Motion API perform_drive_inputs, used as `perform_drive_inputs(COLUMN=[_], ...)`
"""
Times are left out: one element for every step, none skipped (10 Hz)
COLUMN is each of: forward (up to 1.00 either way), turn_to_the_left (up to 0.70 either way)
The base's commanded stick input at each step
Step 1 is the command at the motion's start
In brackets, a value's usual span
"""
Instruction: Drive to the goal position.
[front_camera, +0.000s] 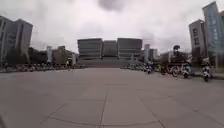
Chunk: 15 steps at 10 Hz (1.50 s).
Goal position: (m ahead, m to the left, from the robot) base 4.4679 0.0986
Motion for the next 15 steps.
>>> perform_drive_inputs(forward=[0.6, 0.6, 0.6, 0.6, 0.6, 0.6, 0.6, 0.6, 0.6, 0.6, 0.6, 0.6, 0.6, 0.6, 0.6], turn_to_the_left=[0.01, 0.01, 0.01, 0.01, 0.01, 0.01, 0.01, 0.01, 0.01, 0.01, 0.01, 0.01, 0.01, 0.01, 0.01])
